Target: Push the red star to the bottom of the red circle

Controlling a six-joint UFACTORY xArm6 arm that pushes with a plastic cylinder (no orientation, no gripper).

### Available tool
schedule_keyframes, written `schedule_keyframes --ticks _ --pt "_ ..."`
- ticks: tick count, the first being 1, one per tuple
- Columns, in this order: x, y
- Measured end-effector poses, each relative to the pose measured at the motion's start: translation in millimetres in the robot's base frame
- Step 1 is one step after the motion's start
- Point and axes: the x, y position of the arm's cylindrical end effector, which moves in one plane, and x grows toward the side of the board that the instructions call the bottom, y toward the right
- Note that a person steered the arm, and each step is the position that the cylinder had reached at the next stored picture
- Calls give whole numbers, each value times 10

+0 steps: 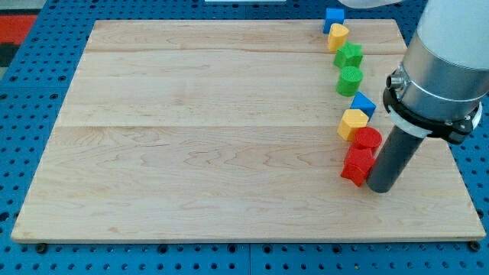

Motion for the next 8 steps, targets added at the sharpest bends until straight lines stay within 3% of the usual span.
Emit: schedule_keyframes --ticks 8 --pt "-35 22"
